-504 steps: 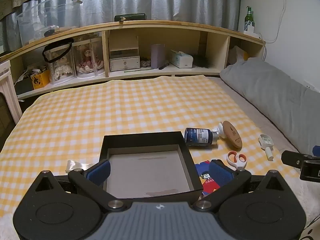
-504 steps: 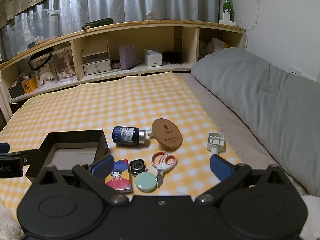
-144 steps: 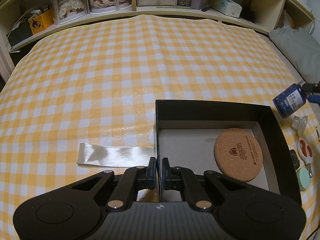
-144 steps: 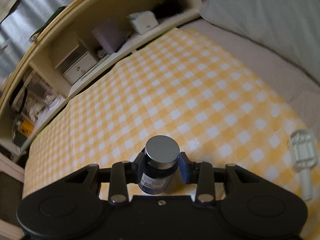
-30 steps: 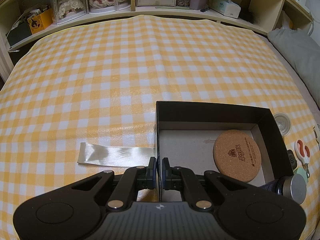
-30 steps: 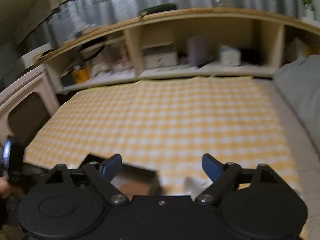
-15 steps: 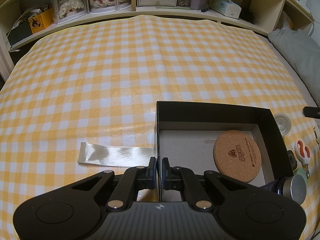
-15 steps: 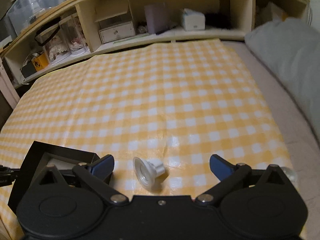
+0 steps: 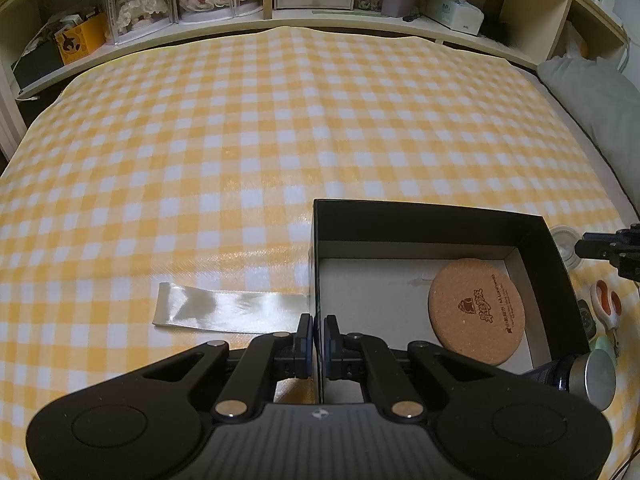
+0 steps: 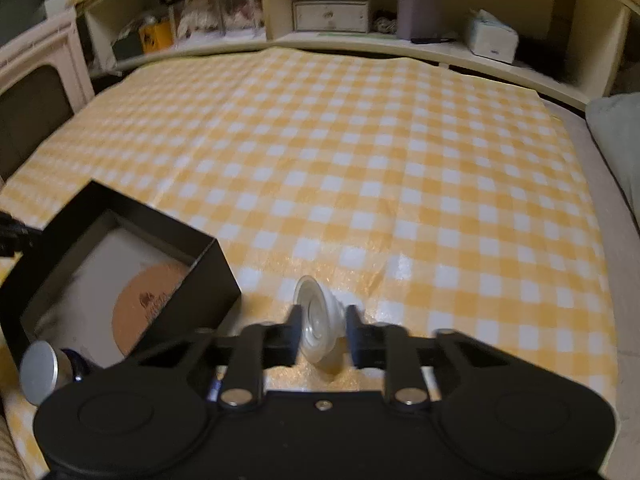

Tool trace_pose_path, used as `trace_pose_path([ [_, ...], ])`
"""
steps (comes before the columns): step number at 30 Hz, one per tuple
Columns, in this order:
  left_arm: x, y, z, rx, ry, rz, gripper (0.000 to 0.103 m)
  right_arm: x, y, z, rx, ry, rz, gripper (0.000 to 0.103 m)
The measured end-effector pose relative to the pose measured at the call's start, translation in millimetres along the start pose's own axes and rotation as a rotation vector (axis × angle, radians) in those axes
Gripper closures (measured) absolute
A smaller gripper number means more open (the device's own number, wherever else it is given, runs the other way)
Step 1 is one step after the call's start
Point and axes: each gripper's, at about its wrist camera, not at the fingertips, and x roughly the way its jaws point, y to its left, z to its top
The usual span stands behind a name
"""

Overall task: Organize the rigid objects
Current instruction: 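Grasp the white plastic cup part with the right gripper, then place the white plastic part into the black box and open the right gripper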

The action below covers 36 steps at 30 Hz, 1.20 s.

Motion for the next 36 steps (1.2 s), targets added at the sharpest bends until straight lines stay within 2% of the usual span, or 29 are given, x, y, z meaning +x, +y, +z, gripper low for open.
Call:
trace_pose_path([
  [2,1.5,0.9,-0.2,-0.001,0.001,0.0,0.098,3.6,1.2,0.1,-0.01,0.012,-0.01,0.092],
  [10,2.8,4.4,0.9,-0.001,0.001,-0.001,0.098,8.8,-5.2,-5.0,0.009,0.056,-0.028,0.094],
  [16,2.8,4.5,0.9,-0.001,0.001,-0.002,0.098,-7.8,-4.9,8.8,0.069,0.0,-0.026,0.095],
  [21,2.9,4.2,1.0,-0.001,0.002,-0.001,0.098,-37.8,1.6,26.8,0.165,-0.115,0.094,0.095],
  [25,2.6,4.7,1.1,-0.002,0.001,-0.002,0.098,-52.4,28.2,32.8,0.154,-0.138,0.216,0.095],
  [30,3.7,5.0,0.7,-0.001,0.001,-0.001,0.098,-47.8,77.9,27.2,0.094,-0.049,0.349,0.095],
  [36,4.4,4.3,0.9,-0.001,0.002,-0.002,0.098,-27.2,124.6,16.5,-0.032,0.078,0.363,0.095],
])
